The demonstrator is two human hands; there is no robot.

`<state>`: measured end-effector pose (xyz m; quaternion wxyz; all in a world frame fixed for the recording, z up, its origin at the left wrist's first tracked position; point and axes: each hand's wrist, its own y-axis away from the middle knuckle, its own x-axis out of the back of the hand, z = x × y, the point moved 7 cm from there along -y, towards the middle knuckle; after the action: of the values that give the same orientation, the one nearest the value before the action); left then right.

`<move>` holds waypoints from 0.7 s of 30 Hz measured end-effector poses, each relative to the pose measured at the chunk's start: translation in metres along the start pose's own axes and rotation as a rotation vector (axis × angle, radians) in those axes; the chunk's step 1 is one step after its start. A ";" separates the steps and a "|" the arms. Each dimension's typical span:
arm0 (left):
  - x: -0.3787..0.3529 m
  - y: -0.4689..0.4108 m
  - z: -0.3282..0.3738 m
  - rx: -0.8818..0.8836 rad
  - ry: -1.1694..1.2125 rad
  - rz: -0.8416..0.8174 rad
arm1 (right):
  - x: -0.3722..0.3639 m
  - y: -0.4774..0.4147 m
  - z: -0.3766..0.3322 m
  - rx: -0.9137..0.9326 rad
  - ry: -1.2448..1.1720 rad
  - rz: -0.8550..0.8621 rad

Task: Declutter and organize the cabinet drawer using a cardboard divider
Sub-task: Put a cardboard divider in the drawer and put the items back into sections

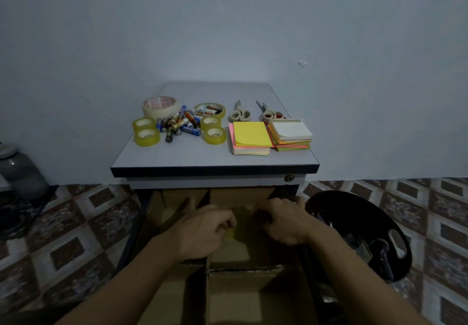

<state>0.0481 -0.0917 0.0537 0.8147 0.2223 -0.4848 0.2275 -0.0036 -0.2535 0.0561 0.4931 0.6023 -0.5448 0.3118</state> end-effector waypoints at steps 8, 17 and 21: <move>-0.016 -0.016 0.007 0.070 -0.272 -0.262 | -0.017 0.000 -0.008 -0.056 0.186 -0.145; -0.007 -0.012 0.011 0.093 -0.127 -0.133 | -0.004 0.003 -0.013 0.005 0.039 0.062; 0.011 -0.003 0.017 0.005 -0.007 0.184 | 0.005 0.008 -0.012 0.046 -0.162 0.144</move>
<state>0.0426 -0.1029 0.0701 0.7881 0.1797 -0.5056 0.3016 -0.0082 -0.2435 0.0663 0.4098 0.5961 -0.6173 0.3093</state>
